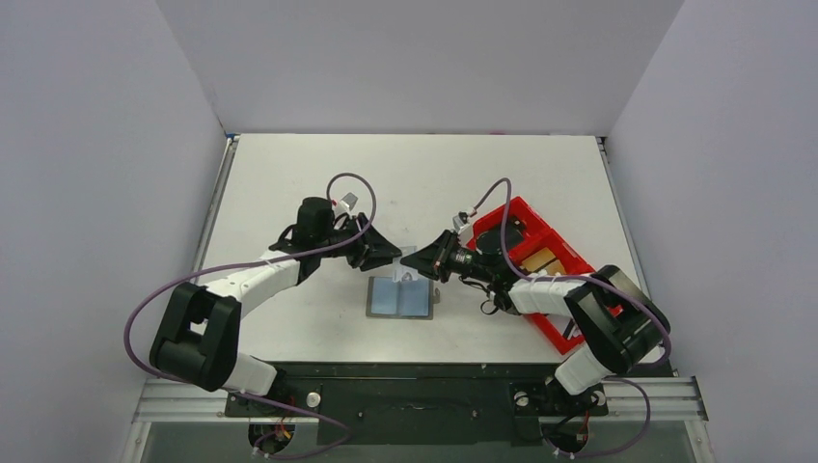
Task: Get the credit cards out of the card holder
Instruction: Place the credit card in the storage box, then close the card holder at the center of the board.
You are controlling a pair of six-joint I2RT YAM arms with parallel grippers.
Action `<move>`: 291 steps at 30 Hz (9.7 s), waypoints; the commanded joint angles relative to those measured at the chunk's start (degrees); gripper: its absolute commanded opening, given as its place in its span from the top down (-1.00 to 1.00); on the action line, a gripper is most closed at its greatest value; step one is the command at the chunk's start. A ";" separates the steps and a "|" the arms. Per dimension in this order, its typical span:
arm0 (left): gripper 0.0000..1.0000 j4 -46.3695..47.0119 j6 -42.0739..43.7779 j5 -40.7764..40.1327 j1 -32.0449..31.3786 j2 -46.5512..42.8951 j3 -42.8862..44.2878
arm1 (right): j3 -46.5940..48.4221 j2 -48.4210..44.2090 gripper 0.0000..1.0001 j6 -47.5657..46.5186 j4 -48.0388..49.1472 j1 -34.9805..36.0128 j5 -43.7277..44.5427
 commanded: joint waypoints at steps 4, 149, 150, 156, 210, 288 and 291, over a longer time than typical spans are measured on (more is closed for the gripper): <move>0.18 -19.54 14.49 -8.37 -0.15 -4.30 8.96 | 2.93 -7.23 1.00 -11.76 -15.54 0.27 5.37; -0.02 -37.23 26.09 -22.17 -7.62 -2.26 18.62 | 28.08 -29.41 -0.44 -37.23 -109.14 -23.60 59.47; -0.02 -37.47 26.28 -23.06 -7.62 -2.34 18.38 | 28.51 -28.91 -0.44 -36.74 -108.82 -20.23 59.20; -0.01 -37.21 26.38 -26.91 -7.62 -1.88 13.92 | 32.48 -22.41 -0.39 -33.50 -102.23 -3.18 57.70; 0.73 -27.42 24.98 -27.58 -10.84 9.55 5.37 | 27.70 13.11 0.16 -31.56 -70.63 17.42 41.85; -0.03 -21.22 23.51 -16.74 -5.37 8.96 4.90 | 19.18 6.21 0.34 -33.19 -69.61 12.41 42.67; -0.02 -21.79 22.88 -16.74 -5.34 6.71 5.30 | 19.18 6.48 0.36 -33.07 -68.73 12.45 41.94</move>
